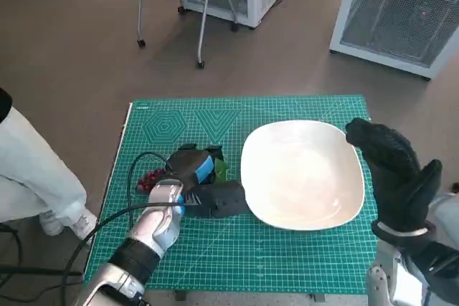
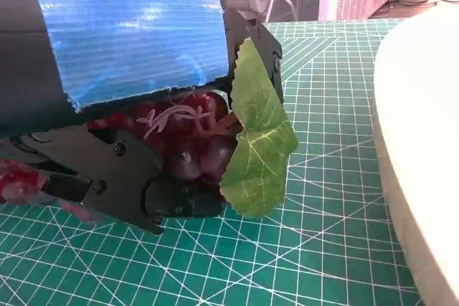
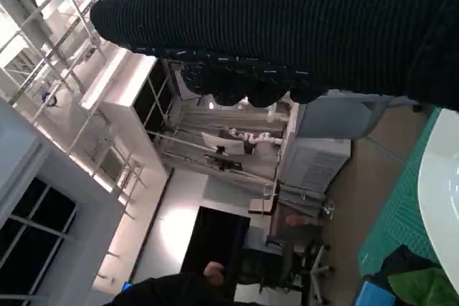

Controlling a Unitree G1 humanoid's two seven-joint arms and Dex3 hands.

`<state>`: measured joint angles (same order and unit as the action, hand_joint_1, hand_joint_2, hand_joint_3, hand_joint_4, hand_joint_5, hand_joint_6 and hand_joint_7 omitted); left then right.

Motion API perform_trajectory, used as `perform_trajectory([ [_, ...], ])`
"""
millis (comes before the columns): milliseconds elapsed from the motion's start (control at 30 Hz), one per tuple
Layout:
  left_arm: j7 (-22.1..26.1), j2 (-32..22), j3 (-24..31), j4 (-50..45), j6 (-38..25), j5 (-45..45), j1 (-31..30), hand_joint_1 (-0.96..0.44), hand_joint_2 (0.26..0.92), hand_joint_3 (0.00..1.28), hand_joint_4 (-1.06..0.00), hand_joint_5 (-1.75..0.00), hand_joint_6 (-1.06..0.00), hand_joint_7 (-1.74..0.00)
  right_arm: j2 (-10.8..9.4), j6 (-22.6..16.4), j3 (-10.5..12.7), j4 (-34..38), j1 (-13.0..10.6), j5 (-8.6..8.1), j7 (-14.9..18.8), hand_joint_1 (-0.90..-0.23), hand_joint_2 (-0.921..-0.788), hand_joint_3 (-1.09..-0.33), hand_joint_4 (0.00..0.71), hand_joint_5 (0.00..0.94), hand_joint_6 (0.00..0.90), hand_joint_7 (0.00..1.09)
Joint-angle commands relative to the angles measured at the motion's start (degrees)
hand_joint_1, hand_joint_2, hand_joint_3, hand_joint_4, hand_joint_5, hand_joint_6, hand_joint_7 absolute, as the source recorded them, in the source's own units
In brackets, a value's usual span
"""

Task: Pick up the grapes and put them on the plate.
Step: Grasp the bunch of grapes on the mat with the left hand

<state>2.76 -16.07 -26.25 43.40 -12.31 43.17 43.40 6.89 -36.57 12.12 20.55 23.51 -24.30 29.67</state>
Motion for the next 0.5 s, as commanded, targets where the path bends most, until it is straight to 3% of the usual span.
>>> perform_trajectory([
  [33,0.51,-0.91,0.24,-1.32,-0.86,-0.54,-0.83,0.0,0.92,0.26,-0.43,-1.42,-0.44,-1.39,0.03,0.06,-0.05,0.86,-0.27,0.36,0.38,-0.418,-0.921,-0.596,0.645,0.002,0.175,0.82],
  [500,0.73,-2.46,0.76,-8.34,-2.44,-0.81,-3.25,0.0,0.919,0.26,-0.43,-1.43,-0.44,-1.39,0.04,-0.34,0.16,1.25,-0.14,-0.41,1.28,-0.42,-0.921,-0.594,0.646,0.002,0.178,0.82],
])
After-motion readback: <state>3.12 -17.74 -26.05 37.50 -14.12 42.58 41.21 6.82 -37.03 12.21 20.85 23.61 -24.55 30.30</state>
